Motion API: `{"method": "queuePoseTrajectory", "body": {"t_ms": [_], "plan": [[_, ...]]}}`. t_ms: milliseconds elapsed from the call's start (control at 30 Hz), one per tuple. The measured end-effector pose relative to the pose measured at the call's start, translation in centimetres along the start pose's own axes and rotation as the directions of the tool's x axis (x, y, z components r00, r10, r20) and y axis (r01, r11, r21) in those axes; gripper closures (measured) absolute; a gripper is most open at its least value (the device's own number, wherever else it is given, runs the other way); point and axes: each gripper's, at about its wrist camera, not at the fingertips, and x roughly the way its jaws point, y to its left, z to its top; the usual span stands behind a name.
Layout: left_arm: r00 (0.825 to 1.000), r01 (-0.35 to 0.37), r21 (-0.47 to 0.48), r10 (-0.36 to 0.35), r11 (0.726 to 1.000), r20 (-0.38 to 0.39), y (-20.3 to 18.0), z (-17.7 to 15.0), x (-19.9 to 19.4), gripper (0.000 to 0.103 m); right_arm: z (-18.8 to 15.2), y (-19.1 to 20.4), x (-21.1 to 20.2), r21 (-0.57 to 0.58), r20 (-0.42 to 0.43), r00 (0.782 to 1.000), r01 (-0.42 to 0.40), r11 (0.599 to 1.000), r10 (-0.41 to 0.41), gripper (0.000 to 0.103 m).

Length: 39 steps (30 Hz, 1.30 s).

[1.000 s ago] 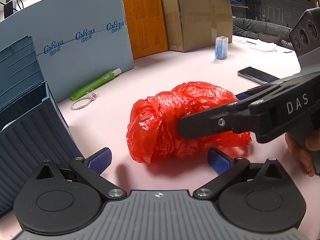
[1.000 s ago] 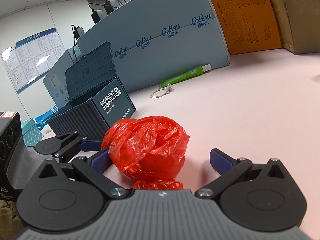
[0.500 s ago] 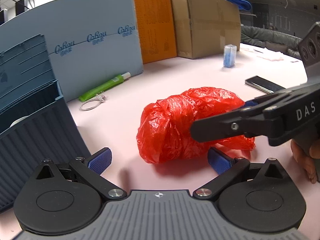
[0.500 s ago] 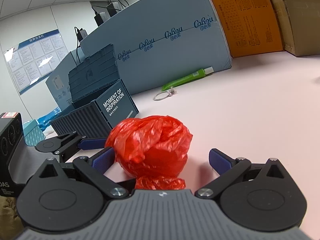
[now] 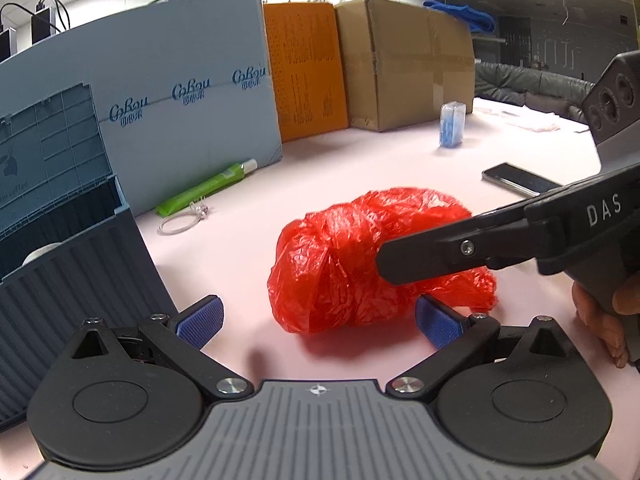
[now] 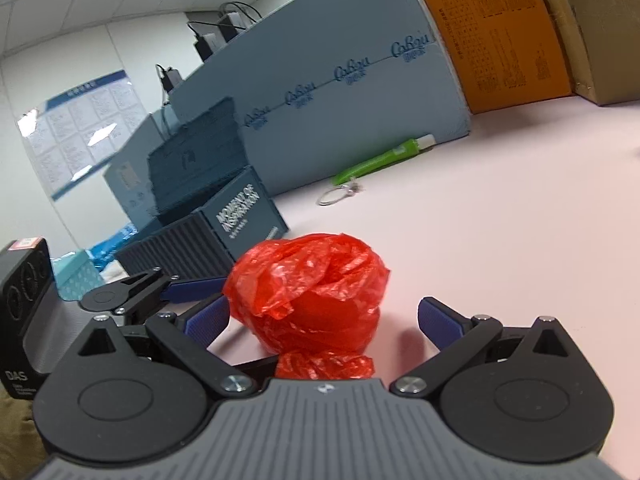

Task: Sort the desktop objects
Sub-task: 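Move the open left gripper toward the red plastic bag, then close the left gripper on the red bag while the right gripper closes on it too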

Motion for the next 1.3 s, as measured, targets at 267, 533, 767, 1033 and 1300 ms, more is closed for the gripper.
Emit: {"method": "queuePoseTrajectory", "body": {"t_ms": [267,533,767,1033,1300], "plan": [[0.998,0.035,-0.039,-0.033,0.999,0.059,0.6,0.1,-0.8,0.001,0.1,0.1,-0.4,0.004,0.018,0.997,-0.075,0.997,0.075,0.001],[0.997,0.015,-0.125,-0.005,0.992,0.077,1.6,0.2,-0.6,0.001,0.3,0.0,0.2,0.045,0.036,0.997,-0.075,0.996,0.074,0.001],[0.997,0.014,-0.130,-0.004,0.991,0.076,1.6,0.2,-0.5,0.001,0.4,0.4,1.1,0.051,0.017,1.000,-0.006,0.999,0.005,0.001],[0.998,-0.018,-0.109,0.025,0.994,0.059,1.2,0.2,-0.3,0.001,0.2,-0.3,0.4,0.096,0.050,0.997,0.053,0.994,-0.058,0.001],[0.998,0.011,-0.077,-0.006,0.997,0.058,0.8,0.0,-0.4,0.036,-0.1,0.5,0.7,0.042,0.023,0.998,0.063,0.997,-0.064,0.056]]}}
